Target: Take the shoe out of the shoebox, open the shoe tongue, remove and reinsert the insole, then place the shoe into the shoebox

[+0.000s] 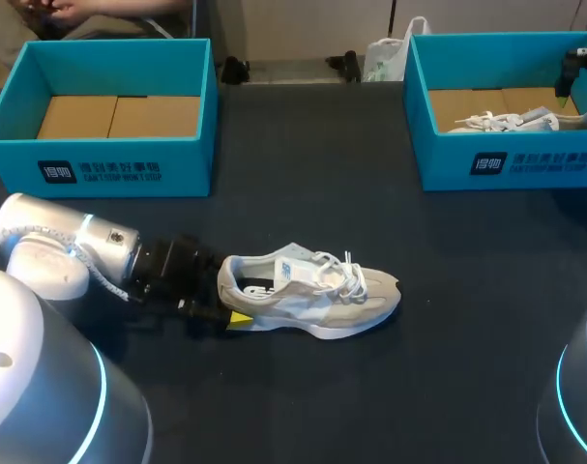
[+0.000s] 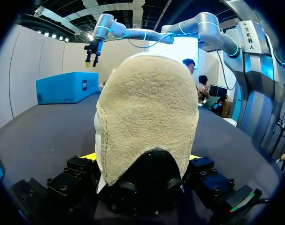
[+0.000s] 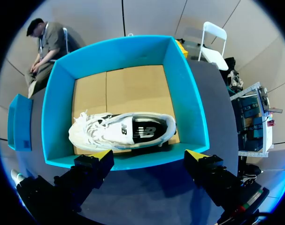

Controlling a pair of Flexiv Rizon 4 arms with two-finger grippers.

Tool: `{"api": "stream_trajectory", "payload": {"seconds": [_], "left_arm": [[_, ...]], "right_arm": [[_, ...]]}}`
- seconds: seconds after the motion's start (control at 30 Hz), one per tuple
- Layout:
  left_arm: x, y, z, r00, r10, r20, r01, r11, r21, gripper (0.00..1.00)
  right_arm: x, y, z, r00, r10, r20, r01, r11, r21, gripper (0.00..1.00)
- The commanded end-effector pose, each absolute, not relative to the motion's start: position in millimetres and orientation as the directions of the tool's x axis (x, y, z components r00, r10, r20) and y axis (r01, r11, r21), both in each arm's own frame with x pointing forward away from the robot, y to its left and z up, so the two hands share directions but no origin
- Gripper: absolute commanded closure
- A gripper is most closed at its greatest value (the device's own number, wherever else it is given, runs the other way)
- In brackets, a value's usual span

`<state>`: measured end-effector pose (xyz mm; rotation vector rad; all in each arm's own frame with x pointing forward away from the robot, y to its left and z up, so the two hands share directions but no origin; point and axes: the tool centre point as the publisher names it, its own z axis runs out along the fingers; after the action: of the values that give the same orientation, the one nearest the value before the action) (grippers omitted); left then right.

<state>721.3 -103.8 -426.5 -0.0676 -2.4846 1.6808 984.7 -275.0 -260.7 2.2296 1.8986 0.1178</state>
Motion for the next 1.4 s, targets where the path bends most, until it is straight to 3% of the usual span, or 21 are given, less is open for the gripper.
{"api": "stream_trajectory", "payload": {"seconds": [0.03, 0.73, 1.4], "left_arm": [[719, -103, -427, -0.987, 0.126, 0.104, -0.048, 0.384, -0.922, 1.00], [719, -103, -427, -0.987, 0.126, 0.104, -0.048, 0.384, -0.922, 1.00], [719, -103, -427, -0.987, 0.126, 0.104, -0.048, 0.384, -0.922, 1.00]], "right_arm": [[985, -275, -261, 0.167, 0.983, -0.075, 0.966, -0.148, 0.211, 0.00], [984, -272, -260, 0.164, 0.984, -0.063, 0.963, -0.146, 0.227, 0.00], [917, -139, -236, 0.173, 0.983, -0.060, 0.968, -0.158, 0.193, 0.00]]}}
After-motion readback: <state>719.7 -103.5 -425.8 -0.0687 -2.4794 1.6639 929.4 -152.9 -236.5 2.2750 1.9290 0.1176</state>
